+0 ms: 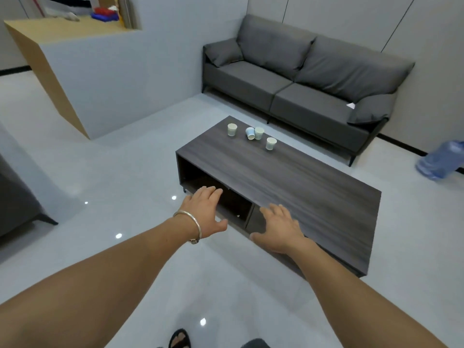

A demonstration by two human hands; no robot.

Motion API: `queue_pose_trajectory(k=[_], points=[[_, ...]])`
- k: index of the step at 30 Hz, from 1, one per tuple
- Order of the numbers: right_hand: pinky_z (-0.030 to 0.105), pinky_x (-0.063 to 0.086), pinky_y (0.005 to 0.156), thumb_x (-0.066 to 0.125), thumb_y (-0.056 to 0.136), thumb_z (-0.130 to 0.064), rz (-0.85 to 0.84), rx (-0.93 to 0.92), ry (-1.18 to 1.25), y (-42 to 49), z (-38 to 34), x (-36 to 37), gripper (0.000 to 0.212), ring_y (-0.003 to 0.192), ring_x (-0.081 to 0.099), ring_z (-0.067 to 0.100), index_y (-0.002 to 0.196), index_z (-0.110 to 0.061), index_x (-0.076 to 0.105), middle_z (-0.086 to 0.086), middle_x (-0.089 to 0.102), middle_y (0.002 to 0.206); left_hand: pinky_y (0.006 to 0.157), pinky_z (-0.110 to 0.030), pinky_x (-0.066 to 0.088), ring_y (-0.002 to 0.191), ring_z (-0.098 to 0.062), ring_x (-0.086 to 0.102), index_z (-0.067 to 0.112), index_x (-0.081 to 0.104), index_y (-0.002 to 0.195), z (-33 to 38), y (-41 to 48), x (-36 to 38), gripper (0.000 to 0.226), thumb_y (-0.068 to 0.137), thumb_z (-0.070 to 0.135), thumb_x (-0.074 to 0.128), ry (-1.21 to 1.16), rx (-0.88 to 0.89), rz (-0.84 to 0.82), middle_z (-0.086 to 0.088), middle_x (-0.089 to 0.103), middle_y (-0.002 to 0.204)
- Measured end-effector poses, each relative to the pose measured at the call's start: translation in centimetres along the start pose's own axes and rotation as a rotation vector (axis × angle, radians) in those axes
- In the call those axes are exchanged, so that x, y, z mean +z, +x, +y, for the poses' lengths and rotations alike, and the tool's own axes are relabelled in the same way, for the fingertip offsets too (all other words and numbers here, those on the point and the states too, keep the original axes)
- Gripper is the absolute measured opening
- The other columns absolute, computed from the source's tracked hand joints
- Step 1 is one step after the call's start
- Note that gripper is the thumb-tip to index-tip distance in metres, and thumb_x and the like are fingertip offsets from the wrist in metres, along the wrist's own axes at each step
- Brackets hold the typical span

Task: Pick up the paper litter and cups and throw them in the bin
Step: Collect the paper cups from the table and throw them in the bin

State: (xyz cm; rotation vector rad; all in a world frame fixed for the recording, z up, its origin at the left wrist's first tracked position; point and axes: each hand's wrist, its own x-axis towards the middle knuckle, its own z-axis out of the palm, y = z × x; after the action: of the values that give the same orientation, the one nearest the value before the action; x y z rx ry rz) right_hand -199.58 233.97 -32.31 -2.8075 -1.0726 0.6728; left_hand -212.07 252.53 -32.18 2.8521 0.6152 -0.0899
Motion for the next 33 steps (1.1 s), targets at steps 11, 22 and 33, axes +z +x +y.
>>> queue_pose_trajectory(k=[11, 22, 33], points=[[0.055, 0.014, 0.116, 0.061, 0.083, -0.059, 0.008, 0.105, 0.057, 18.0, 1.2, -5.7, 0.093, 0.149, -0.005, 0.024, 0.155, -0.024, 0.013, 0.000, 0.001, 0.163, 0.114, -0.043, 0.021, 0.144, -0.020, 0.012, 0.021, 0.016, 0.149, -4.9, 20.6, -1.8, 0.090, 0.078, 0.061, 0.052, 0.010, 0.092, -0.034, -0.001, 0.017, 0.156], [0.056, 0.014, 0.115, 0.061, 0.083, -0.057, 0.022, 0.089, 0.084, 37.6, 2.8, -14.8, 0.091, 0.149, -0.005, 0.023, 0.154, -0.026, 0.013, -0.001, 0.002, 0.163, 0.115, -0.042, 0.019, 0.145, -0.020, 0.010, 0.022, 0.014, 0.149, -8.8, 40.8, -5.4, 0.090, 0.077, 0.062, 0.049, 0.043, 0.073, -0.047, 0.000, 0.015, 0.157], [0.055, 0.018, 0.115, 0.063, 0.082, -0.057, -0.035, 0.288, 0.137, 53.6, 2.7, -16.5, 0.090, 0.149, -0.004, 0.021, 0.153, -0.030, 0.015, -0.003, 0.004, 0.162, 0.115, -0.042, 0.022, 0.144, -0.020, 0.012, 0.020, 0.016, 0.149, -14.6, 59.7, -4.5, 0.092, 0.077, 0.062, 0.054, 0.032, 0.181, -0.154, -0.001, 0.017, 0.156]])
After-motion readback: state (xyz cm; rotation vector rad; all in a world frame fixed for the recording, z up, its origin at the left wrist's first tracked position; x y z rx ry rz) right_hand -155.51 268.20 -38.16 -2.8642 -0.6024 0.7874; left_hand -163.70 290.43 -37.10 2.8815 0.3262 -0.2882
